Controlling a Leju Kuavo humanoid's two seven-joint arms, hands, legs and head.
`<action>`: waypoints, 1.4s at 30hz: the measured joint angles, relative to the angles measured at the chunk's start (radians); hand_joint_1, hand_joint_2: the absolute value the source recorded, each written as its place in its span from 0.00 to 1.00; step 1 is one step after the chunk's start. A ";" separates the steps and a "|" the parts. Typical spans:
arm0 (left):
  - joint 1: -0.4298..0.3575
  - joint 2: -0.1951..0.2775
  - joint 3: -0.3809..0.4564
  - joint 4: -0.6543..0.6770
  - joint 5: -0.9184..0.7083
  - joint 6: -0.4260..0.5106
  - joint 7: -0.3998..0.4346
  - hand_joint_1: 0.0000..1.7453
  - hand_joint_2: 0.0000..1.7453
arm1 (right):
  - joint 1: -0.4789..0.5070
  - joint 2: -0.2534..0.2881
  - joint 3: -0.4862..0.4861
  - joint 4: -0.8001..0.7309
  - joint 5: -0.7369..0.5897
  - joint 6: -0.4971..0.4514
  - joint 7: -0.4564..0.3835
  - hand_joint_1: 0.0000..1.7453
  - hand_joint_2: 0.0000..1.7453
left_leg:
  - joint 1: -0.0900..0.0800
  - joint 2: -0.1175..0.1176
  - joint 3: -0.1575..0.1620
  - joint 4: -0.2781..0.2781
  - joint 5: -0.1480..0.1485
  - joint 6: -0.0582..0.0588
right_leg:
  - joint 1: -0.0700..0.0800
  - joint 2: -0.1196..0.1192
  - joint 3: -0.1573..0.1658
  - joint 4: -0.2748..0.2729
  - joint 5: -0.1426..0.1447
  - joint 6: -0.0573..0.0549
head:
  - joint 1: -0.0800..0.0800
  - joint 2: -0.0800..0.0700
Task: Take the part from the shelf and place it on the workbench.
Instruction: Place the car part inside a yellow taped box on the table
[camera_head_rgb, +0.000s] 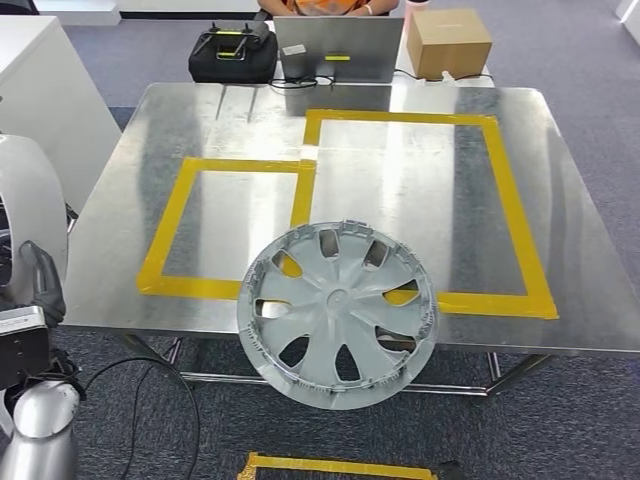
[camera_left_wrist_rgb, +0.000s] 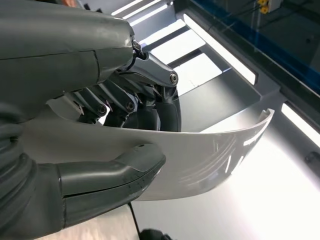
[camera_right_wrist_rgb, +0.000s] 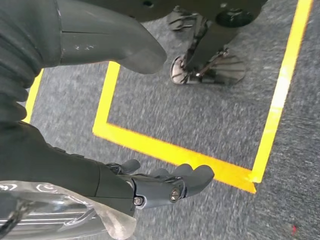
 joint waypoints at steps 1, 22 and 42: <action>0.001 0.001 0.000 0.002 0.000 -0.001 0.001 1.00 1.00 | 0.000 0.000 0.000 0.000 0.001 0.000 0.000 0.00 1.00 | 0.000 -0.002 -0.025 0.048 -0.011 -0.001 | 0.000 0.011 0.001 0.000 0.000 -0.001 | 0.000 0.000; 0.000 0.022 -0.009 0.045 -0.025 -0.078 0.061 1.00 1.00 | 0.005 -0.010 0.000 0.000 0.019 -0.013 -0.005 0.00 1.00 | 0.002 -0.009 0.091 -0.237 0.136 0.039 | -0.002 -0.016 -0.009 0.016 -0.005 0.045 | 0.008 0.000; -0.040 0.165 0.109 0.257 -0.184 -0.158 0.083 1.00 1.00 | 0.005 -0.024 0.000 0.000 0.041 0.004 -0.009 0.00 1.00 | 0.001 -0.012 0.086 -0.241 0.147 0.033 | 0.001 0.002 0.008 0.003 -0.018 0.036 | 0.009 0.000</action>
